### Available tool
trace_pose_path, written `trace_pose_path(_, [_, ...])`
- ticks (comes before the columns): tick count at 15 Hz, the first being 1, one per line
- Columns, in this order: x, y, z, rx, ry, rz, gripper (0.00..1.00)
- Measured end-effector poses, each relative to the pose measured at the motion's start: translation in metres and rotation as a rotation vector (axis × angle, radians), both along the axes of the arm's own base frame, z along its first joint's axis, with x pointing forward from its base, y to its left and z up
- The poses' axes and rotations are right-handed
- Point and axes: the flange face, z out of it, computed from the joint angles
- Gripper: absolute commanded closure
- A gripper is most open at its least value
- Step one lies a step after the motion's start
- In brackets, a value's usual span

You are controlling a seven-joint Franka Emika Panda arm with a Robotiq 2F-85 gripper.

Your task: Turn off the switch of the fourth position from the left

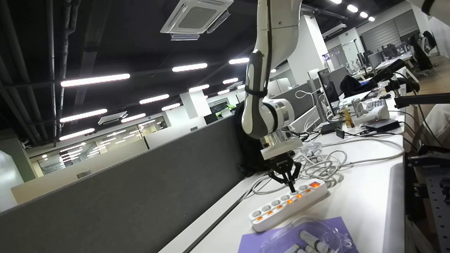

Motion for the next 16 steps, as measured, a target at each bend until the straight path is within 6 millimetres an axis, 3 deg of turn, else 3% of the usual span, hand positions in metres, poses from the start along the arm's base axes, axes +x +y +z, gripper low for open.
trace_pose_path(8, [0.002, 0.029, -0.023, 0.039, -0.003, 0.054, 1.0])
trace_pose_path(16, [0.004, 0.018, -0.019, 0.042, -0.029, 0.038, 1.0])
